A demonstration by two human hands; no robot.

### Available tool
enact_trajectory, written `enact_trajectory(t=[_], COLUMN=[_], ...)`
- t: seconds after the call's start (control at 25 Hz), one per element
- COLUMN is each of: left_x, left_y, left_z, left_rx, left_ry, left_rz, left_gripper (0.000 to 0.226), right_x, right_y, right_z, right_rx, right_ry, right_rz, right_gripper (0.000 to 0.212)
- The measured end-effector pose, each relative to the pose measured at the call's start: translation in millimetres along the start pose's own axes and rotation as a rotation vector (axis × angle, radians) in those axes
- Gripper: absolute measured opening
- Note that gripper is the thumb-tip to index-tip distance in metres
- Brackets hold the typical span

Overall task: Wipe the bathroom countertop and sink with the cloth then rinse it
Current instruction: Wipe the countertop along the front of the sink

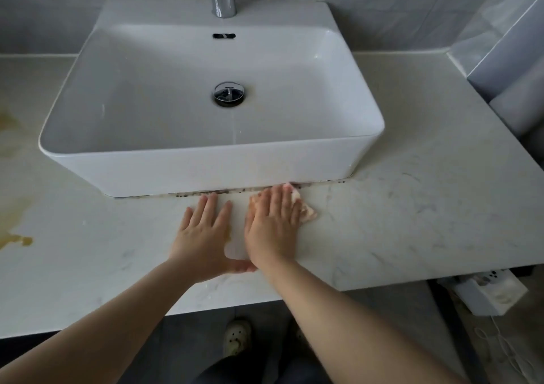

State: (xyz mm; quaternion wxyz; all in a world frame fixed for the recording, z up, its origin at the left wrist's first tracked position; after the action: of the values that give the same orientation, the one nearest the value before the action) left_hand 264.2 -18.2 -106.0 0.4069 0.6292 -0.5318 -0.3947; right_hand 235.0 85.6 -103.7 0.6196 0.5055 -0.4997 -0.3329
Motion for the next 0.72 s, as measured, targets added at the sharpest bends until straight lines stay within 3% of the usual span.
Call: enact_trajectory(t=[0.08, 0.12, 0.16, 0.24, 0.32, 0.4, 0.48, 0.52, 0.6, 0.72], left_x=[2.9, 4.6, 5.5, 6.2, 6.4, 6.3, 6.5, 7.4, 10.5, 10.0], left_y=[-1.2, -1.8, -1.5, -1.9, -2.8, -1.4, 0.0, 0.0, -0.1, -0.3], left_z=[0.5, 0.5, 0.1, -0.7, -1.2, -0.9, -2.1, -2.3, -3.0, -2.7], left_rx=[0.002, 0.005, 0.003, -0.001, 0.01, 0.005, 0.0, 0.0, 0.01, 0.022], left_ry=[-0.016, -0.019, -0.023, -0.03, -0.027, -0.031, -0.053, -0.06, -0.064, -0.068], left_rz=[-0.013, -0.022, -0.025, -0.024, -0.036, -0.047, -0.047, -0.053, -0.067, -0.048], left_gripper=[0.15, 0.146, 0.14, 0.135, 0.135, 0.138, 0.146, 0.151, 0.154, 0.149], right_x=[-12.8, -37.9, -72.3, -129.9, -111.2, -37.1, 15.7, 11.7, -46.6, -140.1], right_y=[0.5, 7.5, 18.7, 33.3, 30.0, 20.2, -6.8, -7.2, 18.0, 33.2], right_z=[-10.3, -13.1, -12.8, -18.6, -15.2, -1.9, -3.0, -7.4, -10.3, -30.6], right_rx=[-0.007, -0.014, -0.034, -0.061, -0.144, -0.174, 0.014, 0.07, -0.021, 0.004], right_ry=[0.263, 0.261, 0.147, -0.248, -0.416, -0.2, 0.16, 0.236, 0.1, -0.384], right_rz=[-0.108, -0.133, -0.147, -0.093, -0.087, -0.071, -0.072, -0.084, -0.094, -0.064], right_gripper=[0.056, 0.058, 0.061, 0.062, 0.062, 0.063, 0.062, 0.062, 0.06, 0.053])
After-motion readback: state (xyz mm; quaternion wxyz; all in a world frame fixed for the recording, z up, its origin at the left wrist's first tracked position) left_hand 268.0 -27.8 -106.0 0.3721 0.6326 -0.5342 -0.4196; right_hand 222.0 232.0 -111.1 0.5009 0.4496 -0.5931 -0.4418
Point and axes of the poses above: each hand's wrist, its own z-axis towards the middle knuckle, its own y-axis out of the back of the hand, x = y × z, the point moved 10 cm from there along z, towards the middle knuckle, and after that the axes turned 12 degrees about y, right-handed, at the moved point
